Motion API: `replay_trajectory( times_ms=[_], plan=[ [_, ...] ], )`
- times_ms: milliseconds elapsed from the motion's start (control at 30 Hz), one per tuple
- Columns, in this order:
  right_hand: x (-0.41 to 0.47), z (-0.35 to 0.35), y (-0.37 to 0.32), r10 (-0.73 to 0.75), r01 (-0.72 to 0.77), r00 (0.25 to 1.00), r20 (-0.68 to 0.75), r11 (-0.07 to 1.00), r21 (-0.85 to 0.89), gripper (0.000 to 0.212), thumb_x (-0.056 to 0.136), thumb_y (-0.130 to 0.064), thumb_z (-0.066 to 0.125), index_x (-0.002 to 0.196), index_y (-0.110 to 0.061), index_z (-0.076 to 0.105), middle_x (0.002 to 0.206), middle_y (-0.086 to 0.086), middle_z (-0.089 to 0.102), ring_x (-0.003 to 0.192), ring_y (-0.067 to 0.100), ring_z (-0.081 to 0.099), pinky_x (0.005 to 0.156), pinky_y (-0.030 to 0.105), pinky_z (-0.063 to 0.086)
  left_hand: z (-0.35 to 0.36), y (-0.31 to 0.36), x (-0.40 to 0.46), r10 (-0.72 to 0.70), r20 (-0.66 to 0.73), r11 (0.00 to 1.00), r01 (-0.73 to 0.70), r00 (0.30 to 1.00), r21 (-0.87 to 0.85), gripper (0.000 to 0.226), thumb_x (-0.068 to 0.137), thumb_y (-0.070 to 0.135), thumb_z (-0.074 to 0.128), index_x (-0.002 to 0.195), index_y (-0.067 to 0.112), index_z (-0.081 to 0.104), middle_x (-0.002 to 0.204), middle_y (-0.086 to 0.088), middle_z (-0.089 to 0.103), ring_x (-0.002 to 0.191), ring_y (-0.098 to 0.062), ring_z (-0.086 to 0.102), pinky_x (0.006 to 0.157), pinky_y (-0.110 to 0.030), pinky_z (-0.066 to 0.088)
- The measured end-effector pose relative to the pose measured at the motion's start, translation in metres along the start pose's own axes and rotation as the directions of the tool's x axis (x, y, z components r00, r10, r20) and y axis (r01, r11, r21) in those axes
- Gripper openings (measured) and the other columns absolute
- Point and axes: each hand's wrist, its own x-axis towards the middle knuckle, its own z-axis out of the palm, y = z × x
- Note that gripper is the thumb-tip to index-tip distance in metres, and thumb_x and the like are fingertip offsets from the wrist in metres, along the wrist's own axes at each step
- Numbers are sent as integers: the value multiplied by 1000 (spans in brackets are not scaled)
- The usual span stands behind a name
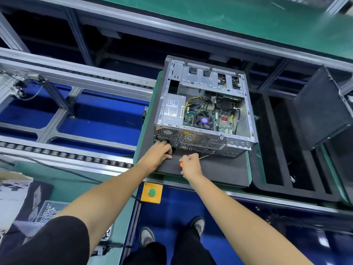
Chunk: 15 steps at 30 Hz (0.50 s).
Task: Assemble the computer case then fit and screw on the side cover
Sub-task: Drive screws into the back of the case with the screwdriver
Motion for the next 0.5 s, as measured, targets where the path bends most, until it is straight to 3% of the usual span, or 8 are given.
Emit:
replay_trajectory(
  times_ms=[67,100,200,267,400,500],
  plan=[
    [-7,2,1,18,-17,998,-64,1000,8,14,103,-23,34,105,-15,45,85,-5,55,79,27,53,83,48,54,-1,-1,-1,-15,-24,999,14,1000,-32,17,93,19,70,98,4,65,105,-11,63,102,-27,51,91,-36,41],
    [-11,4,2,20,-19,997,-71,1000,23,16,103,-22,31,105,-15,45,84,-5,55,78,27,52,83,50,55,-2,-2,-2,-9,-51,999,6,999,-50,15,92,16,71,96,3,65,102,-11,64,100,-28,51,90,-38,41],
    [-30,9,6,-2,2,1000,2,997,78,15,105,-18,28,101,-15,43,89,0,56,65,24,50,57,39,53,-3,-5,-11,10,-198,998,-22,980,-59,12,90,11,74,88,3,66,92,-10,62,91,-27,51,82,-34,42],
    [-41,12,10,-30,23,996,83,996,82,15,106,-15,27,99,-12,41,91,7,55,53,21,47,49,34,49,-4,-4,-19,-35,-283,992,0,959,-122,12,89,12,74,86,6,65,89,-3,59,87,-20,51,79,-29,43],
    [-54,14,17,-122,124,982,144,992,-7,19,100,-3,26,88,-13,36,83,13,44,61,21,32,53,37,33,-3,4,-31,-276,-310,897,128,910,-422,8,91,15,74,90,16,66,88,6,64,84,-6,60,76,-15,47],
    [-64,15,24,-199,212,966,165,975,-61,23,98,-2,29,81,-17,34,76,9,39,68,21,26,57,38,23,0,13,-30,-516,-243,687,229,821,-689,6,92,12,72,92,15,67,87,0,70,85,-14,67,76,-22,54]
  ],
)
